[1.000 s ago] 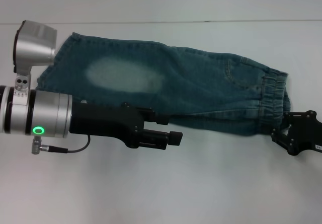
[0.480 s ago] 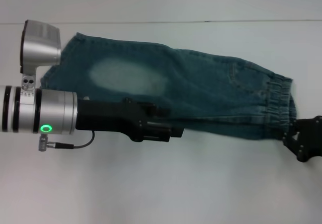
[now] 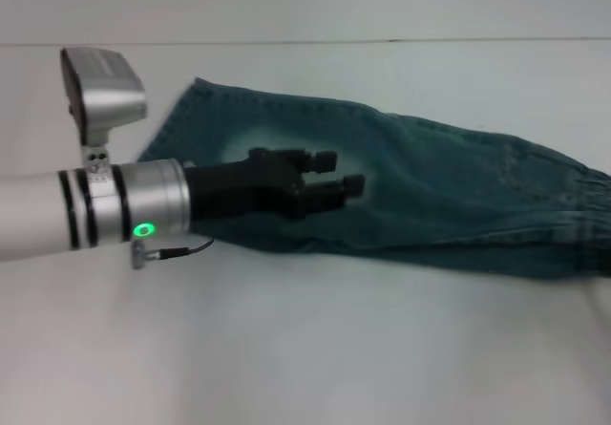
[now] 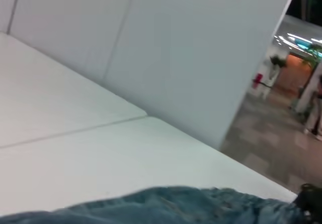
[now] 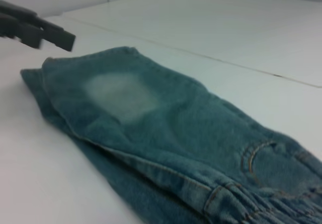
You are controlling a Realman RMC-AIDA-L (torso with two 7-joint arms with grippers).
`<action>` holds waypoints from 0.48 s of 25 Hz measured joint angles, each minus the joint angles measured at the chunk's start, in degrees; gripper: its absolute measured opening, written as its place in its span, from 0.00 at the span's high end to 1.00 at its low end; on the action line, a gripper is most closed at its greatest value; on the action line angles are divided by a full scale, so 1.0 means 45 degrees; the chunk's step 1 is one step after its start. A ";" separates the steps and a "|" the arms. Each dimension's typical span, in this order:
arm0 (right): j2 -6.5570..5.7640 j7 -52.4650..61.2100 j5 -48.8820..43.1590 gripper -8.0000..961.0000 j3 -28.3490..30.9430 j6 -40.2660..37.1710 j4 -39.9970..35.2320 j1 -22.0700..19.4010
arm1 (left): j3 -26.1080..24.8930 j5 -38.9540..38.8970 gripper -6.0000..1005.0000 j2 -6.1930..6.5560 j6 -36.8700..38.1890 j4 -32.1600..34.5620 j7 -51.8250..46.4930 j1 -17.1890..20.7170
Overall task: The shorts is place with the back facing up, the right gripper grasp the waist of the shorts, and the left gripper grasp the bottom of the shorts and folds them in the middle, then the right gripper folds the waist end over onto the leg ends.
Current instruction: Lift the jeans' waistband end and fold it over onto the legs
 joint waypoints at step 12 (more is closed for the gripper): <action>0.0011 0.2814 0.0691 0.94 0.0039 -0.2493 -0.3159 -0.0394 | -0.0274 -0.1369 0.59 -0.0035 -0.3274 -0.5370 0.4069 -0.2299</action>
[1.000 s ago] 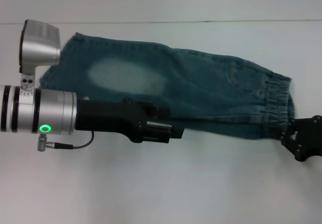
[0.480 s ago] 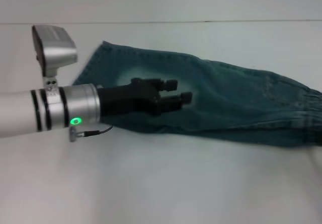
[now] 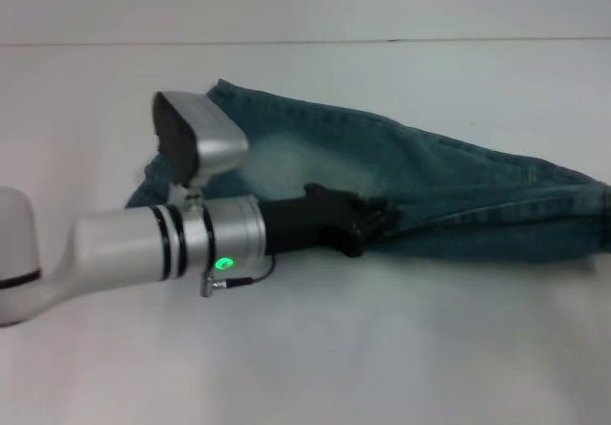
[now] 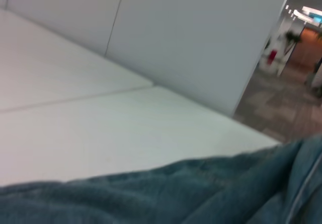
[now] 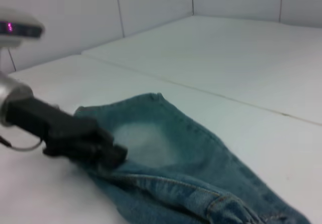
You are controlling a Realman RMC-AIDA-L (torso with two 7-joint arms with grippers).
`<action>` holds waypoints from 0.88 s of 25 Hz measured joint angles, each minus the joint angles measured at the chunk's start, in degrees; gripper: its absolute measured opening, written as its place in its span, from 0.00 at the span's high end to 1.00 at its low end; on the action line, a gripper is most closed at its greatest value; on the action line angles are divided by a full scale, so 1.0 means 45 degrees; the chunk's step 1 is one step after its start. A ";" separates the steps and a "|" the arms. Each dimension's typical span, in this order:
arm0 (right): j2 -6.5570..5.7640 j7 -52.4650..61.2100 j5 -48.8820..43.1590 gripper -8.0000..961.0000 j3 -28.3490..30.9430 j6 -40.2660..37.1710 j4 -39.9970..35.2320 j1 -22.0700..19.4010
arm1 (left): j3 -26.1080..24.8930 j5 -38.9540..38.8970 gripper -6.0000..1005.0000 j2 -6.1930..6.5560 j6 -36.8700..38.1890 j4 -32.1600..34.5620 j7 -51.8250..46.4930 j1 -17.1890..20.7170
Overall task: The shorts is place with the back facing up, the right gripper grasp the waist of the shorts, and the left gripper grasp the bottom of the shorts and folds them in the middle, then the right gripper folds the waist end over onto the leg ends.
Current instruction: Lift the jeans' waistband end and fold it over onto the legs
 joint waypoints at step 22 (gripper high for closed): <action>-0.0187 0.1518 0.0221 0.94 0.0661 -0.1388 -0.1535 0.0674 | -0.1911 0.0134 0.95 0.0001 -0.1017 -0.1716 0.1944 -0.0513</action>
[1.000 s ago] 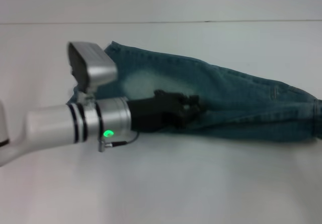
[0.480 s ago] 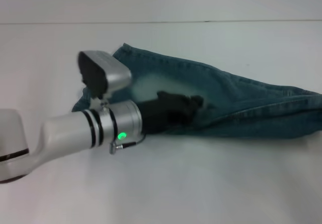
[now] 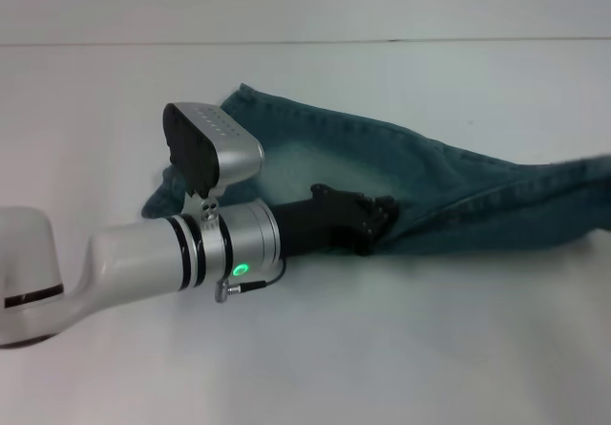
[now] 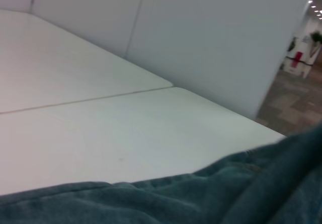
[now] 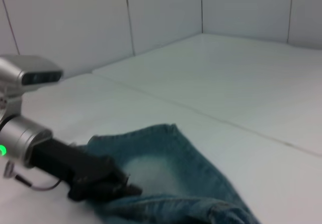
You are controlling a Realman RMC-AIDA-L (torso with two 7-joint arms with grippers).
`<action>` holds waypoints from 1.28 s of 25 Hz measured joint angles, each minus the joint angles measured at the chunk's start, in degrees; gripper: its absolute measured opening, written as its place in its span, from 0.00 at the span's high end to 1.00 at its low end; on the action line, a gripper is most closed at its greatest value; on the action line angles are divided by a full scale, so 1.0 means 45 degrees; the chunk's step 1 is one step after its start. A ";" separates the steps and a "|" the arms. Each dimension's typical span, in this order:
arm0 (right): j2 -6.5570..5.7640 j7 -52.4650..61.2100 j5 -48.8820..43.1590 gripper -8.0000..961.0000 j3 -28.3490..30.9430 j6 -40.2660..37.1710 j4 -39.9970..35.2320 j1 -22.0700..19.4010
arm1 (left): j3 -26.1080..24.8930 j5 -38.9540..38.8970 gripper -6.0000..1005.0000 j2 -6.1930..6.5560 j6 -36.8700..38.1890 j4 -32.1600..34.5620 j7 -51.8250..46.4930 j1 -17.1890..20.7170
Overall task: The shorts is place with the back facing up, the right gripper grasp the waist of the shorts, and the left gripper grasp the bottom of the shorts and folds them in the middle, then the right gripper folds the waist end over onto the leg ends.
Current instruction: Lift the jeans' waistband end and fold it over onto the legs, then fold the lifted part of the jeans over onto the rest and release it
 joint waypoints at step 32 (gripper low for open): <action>-0.0745 0.0046 -0.3508 0.95 -0.5589 0.2592 0.3876 0.7583 | -0.6831 -0.0077 0.94 0.0217 0.1158 -0.1742 0.5250 0.3624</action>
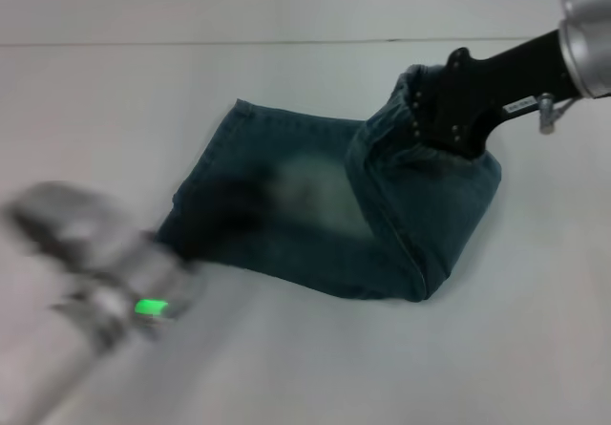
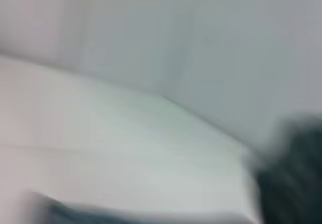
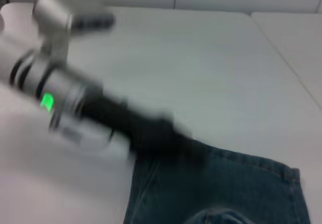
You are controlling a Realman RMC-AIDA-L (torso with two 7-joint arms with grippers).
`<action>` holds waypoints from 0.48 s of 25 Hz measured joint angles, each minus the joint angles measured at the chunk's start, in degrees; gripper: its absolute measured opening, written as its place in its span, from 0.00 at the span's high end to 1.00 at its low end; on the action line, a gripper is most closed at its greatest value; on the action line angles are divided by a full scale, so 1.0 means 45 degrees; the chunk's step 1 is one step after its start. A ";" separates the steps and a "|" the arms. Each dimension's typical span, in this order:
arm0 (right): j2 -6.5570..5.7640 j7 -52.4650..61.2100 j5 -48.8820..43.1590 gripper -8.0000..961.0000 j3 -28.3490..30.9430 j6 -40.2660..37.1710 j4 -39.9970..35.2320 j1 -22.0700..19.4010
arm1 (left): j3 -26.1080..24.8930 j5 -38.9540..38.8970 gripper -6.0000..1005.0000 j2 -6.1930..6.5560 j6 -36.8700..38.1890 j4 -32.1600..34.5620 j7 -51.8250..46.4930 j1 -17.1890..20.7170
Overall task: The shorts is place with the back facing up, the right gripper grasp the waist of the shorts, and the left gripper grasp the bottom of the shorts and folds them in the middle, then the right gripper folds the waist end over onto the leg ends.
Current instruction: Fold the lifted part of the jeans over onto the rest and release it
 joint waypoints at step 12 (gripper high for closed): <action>0.0386 -0.1050 -0.0105 0.91 -0.1716 0.1314 0.1948 0.2199 | -0.2016 0.0033 0.94 -0.0102 0.4025 0.4921 -0.3764 0.2985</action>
